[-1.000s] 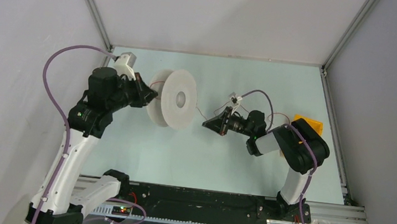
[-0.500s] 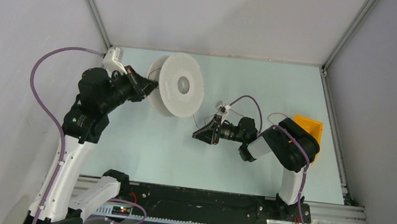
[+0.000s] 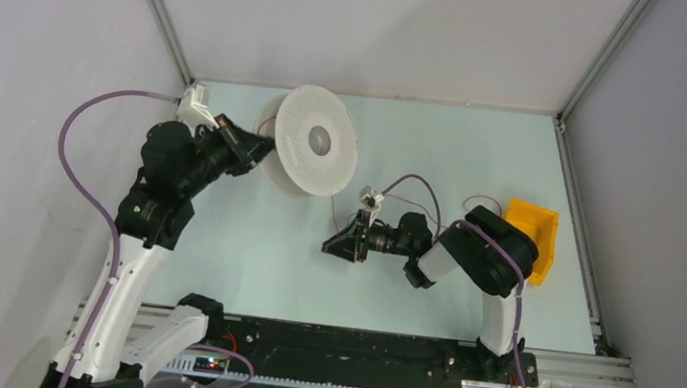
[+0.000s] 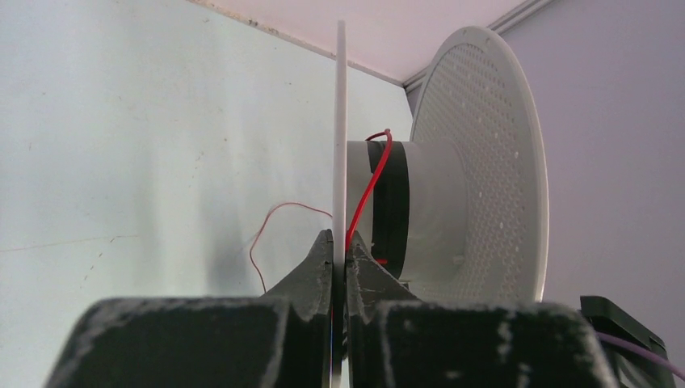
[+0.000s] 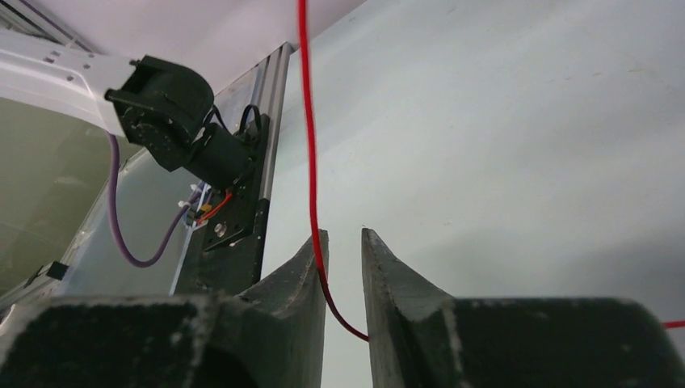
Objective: Wrap the cables
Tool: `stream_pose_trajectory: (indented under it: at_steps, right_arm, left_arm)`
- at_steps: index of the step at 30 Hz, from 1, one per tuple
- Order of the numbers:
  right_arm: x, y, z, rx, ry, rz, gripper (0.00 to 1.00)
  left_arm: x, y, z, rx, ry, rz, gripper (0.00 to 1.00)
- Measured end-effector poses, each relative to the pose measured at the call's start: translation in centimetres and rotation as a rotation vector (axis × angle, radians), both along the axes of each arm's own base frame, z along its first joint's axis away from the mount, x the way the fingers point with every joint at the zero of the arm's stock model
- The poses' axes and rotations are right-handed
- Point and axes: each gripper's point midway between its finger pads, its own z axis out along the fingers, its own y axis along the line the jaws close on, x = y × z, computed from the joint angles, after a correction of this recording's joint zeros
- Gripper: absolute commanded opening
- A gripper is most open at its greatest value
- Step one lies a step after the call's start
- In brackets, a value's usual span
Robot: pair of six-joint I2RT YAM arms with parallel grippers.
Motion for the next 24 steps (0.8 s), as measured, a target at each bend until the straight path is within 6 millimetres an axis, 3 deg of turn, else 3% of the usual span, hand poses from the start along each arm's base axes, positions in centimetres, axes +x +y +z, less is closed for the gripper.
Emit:
stream_pose_trajectory:
  at_steps: [5, 9, 14, 18, 21, 24]
  right_arm:
    - [-2.2, 1.3, -0.5, -0.009, 0.021, 0.031, 0.01]
    - [-4.2, 1.7, 0.8, -0.015, 0.018, 0.027, 0.00]
    - [-5.4, 1.9, 7.3, 0.002, -0.155, -0.055, 0.00]
    - [-5.3, 2.1, 12.1, -0.013, -0.306, -0.128, 0.00]
    - [-4.3, 2.4, 13.7, -0.071, -0.382, -0.172, 0.00]
    - [-3.1, 2.5, 13.8, -0.170, -0.449, -0.216, 0.00]
  left_arm:
    - [0.8, 0.9, -0.3, -0.007, 0.002, 0.066, 0.00]
    - [1.8, 1.7, -0.4, 0.056, -0.033, 0.096, 0.00]
    - [2.9, 2.3, -1.8, 0.254, -0.078, 0.109, 0.00]
    - [2.8, 2.3, -2.7, 0.438, -0.116, 0.125, 0.00]
    - [2.8, 2.2, -3.7, 0.545, -0.114, 0.126, 0.00]
    - [3.1, 2.3, -5.4, 0.668, -0.071, 0.126, 0.00]
